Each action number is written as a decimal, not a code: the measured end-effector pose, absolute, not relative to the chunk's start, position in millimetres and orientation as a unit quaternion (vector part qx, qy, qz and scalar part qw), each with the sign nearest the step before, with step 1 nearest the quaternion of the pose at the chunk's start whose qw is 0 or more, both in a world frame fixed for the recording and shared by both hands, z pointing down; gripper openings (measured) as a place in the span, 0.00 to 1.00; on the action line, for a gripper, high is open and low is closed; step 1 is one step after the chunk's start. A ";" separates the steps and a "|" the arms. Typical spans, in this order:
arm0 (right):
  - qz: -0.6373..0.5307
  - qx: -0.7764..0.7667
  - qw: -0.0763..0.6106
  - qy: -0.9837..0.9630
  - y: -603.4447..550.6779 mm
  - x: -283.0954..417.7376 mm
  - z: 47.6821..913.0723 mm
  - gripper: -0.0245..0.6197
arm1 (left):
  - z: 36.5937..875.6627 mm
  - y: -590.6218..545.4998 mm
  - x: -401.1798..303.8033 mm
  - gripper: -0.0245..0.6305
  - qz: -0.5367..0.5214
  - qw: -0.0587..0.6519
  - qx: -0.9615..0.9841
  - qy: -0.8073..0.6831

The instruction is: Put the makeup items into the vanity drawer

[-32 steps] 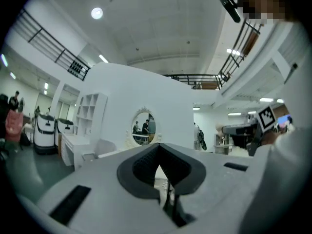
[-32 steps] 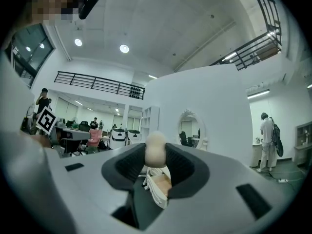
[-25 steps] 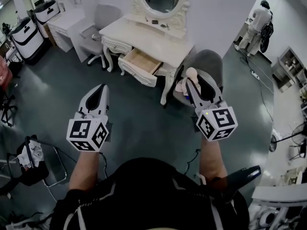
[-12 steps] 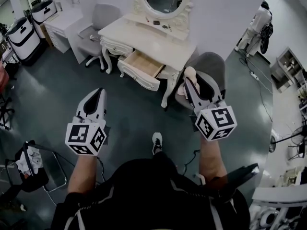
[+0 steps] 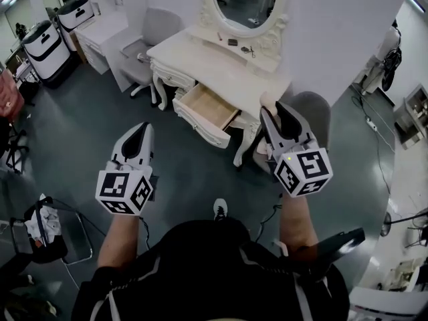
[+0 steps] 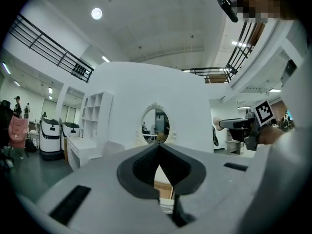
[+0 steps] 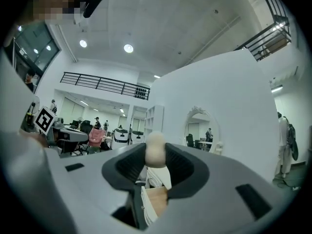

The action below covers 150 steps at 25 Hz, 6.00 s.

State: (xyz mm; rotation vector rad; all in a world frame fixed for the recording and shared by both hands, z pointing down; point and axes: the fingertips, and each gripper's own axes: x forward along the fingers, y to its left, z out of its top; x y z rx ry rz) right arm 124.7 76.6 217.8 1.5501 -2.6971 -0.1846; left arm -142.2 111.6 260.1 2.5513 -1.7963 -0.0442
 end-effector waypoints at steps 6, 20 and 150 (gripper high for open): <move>-0.047 0.489 0.011 -0.871 15.8 150.1 222.6 0.25 | 258.1 52.4 -107.9 0.04 -0.001 0.003 0.823 -0.568; -0.018 0.472 0.004 -0.881 -85.2 193.2 236.9 0.25 | 257.3 -52.5 -65.3 0.04 0.024 -0.006 0.807 -0.590; 0.143 0.531 0.265 -0.792 -388.4 18.8 550.7 0.19 | 498.2 -380.3 -102.1 0.04 0.104 0.127 0.955 -0.247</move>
